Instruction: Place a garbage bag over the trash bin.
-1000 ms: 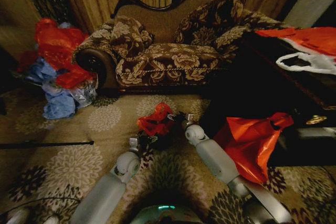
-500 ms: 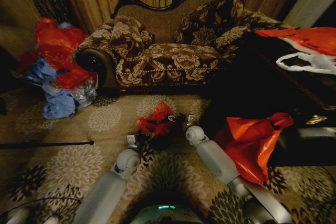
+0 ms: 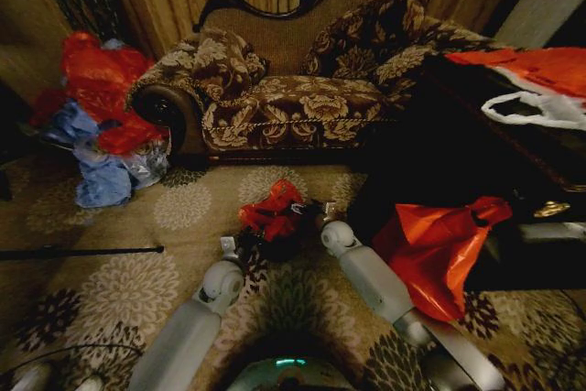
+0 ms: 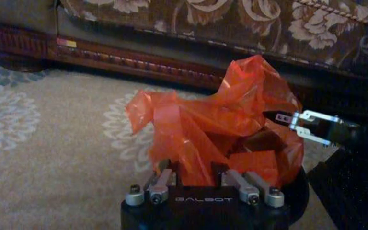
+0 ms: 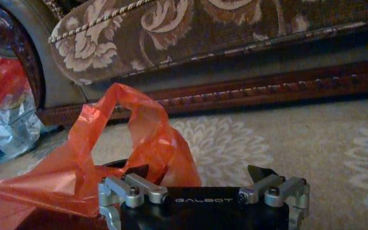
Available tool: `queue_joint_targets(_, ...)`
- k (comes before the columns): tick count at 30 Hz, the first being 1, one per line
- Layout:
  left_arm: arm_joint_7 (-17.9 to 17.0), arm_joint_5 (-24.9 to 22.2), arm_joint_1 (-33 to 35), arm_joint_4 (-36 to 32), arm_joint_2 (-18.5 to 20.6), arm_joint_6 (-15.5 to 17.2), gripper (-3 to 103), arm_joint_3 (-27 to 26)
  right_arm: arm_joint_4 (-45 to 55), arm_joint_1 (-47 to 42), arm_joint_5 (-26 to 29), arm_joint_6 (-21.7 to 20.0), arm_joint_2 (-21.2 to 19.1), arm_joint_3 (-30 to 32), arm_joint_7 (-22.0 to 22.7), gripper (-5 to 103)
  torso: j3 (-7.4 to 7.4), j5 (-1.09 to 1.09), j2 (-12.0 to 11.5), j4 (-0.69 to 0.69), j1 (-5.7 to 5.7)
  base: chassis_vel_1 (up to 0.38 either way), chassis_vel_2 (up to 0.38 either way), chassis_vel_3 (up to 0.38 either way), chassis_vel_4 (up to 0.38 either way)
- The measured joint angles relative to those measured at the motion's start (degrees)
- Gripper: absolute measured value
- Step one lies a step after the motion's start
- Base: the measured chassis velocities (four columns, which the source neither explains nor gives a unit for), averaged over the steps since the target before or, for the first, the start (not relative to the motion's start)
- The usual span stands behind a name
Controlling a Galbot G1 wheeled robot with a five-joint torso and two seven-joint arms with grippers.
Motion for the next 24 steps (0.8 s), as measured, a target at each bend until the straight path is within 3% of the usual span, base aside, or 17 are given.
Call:
queue_joint_targets(10,0.0,-1.0,0.2,-0.2,0.1,-0.2,9,-0.5,0.2,-0.1,-0.4,0.1,0.1,-0.2,0.5,100,0.0,0.0,0.0,0.0,0.0,0.0,0.0,0.0,0.0)
queue_joint_targets(11,-0.1,-1.0,0.3,-0.3,0.1,-0.2,2,-0.6,0.3,-0.2,-0.4,0.1,0.0,-0.2,0.6,100,0.0,0.0,0.0,0.0,0.0,0.0,0.0,0.0,0.0)
queue_joint_targets(16,-0.5,-1.4,1.2,-1.5,0.5,-0.2,0,-1.3,1.1,-0.5,-0.4,0.3,-0.4,0.1,1.1,100,0.0,0.0,0.0,0.0,0.0,0.0,0.0,0.0,0.0)
queue_joint_targets(24,-1.6,-2.5,8.2,-8.8,4.6,0.3,0,-4.8,4.6,-0.9,0.3,0.2,-1.6,0.7,2.2,100,-0.01,0.0,0.0,0.0,0.0,0.0,0.0,0.0,0.0)
